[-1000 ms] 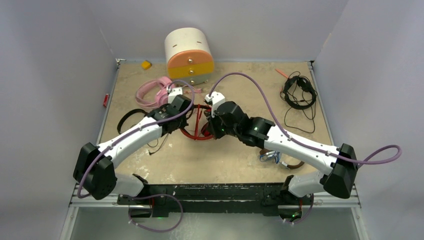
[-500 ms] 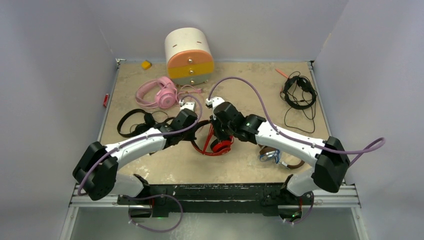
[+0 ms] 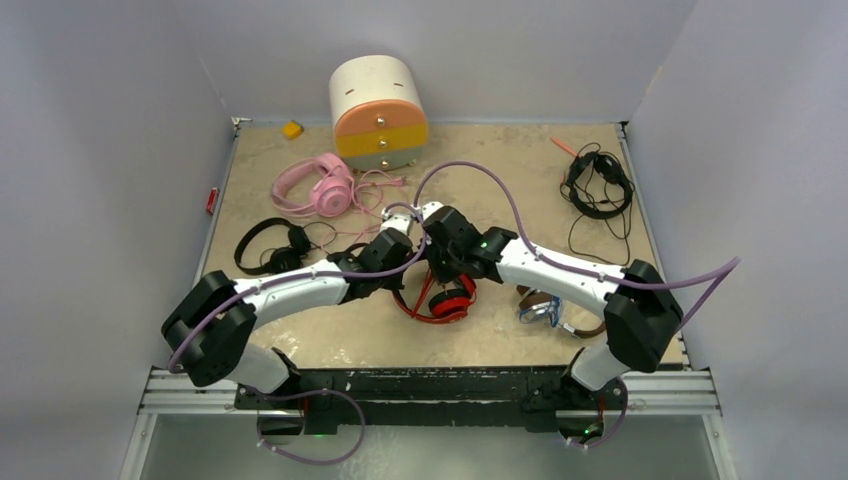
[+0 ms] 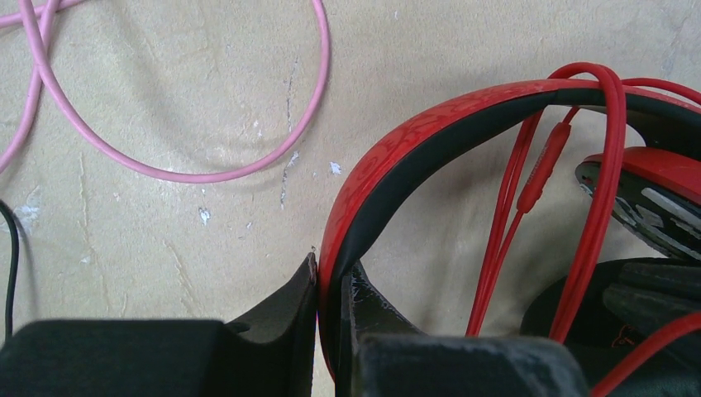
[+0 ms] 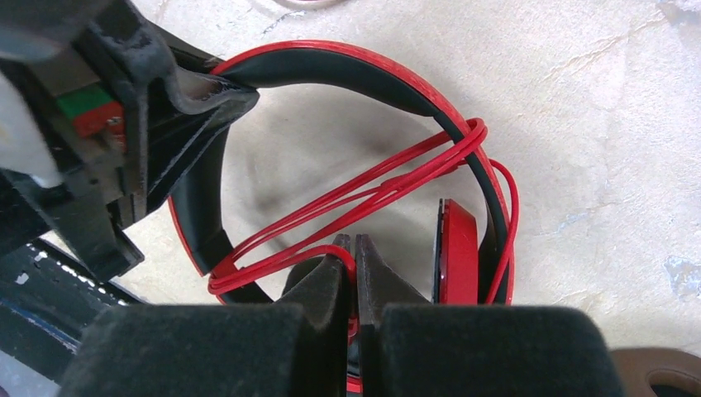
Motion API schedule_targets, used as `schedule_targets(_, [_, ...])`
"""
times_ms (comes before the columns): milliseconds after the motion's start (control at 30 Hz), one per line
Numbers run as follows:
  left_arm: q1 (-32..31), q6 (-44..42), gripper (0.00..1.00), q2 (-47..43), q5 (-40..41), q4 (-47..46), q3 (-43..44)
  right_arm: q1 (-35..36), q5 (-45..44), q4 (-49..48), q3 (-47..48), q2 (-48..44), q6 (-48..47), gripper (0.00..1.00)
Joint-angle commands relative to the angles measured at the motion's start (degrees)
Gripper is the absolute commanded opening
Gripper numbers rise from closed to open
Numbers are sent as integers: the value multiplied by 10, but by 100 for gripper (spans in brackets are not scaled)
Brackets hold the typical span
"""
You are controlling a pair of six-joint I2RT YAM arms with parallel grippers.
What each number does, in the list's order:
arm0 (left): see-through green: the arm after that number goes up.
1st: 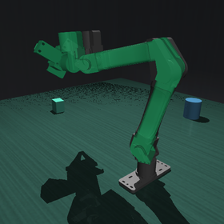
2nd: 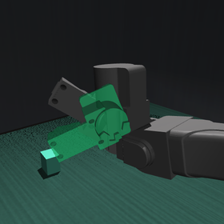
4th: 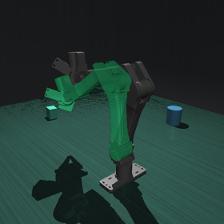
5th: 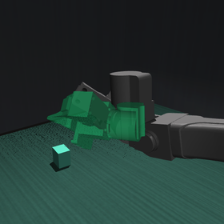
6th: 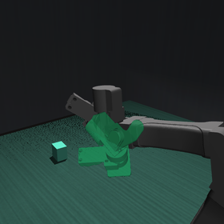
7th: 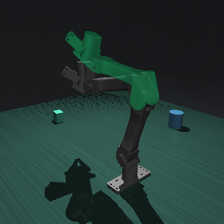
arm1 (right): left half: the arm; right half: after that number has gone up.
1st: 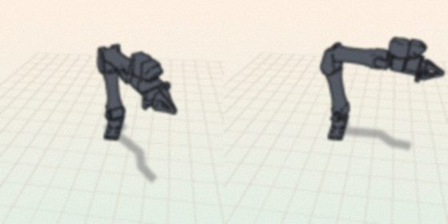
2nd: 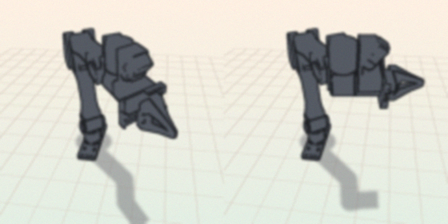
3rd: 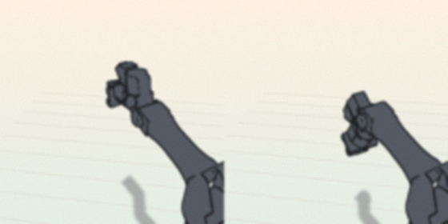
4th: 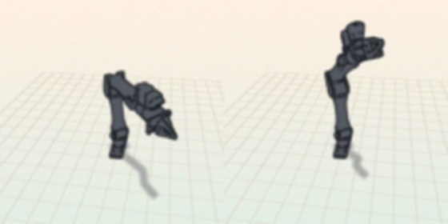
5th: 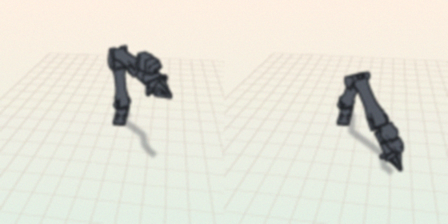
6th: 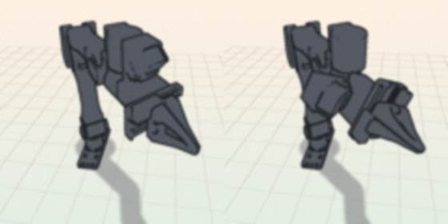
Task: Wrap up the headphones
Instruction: Place the headphones at the center of the board.
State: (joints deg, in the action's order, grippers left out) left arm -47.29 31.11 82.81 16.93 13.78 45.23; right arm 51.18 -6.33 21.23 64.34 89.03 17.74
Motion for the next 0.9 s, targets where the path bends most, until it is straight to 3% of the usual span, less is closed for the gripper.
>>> schedule_targets(0, [-8,-19,3,0,-6,-24,4,-15,-15,-16,-11,-8,-4,0])
schedule_targets(133, [-8,-19,14,-11,-1,-29,-6,-22,-8,-23,-24,-13,1,0])
schedule_targets(333, [-9,-4,47,-47,-17,-47,-23,-27,16,-35,-31,-20,5,0])
schedule_targets(567, [-9,11,55,-122,6,-25,-43,-31,29,-37,-22,-12,3,0])
schedule_targets(667, [-8,18,53,-170,1,-41,-67,-33,29,-35,-18,-11,3,0])
schedule_targets(867, [-8,-24,43,-245,-123,-155,-139,-35,30,-29,-11,-12,0,0])
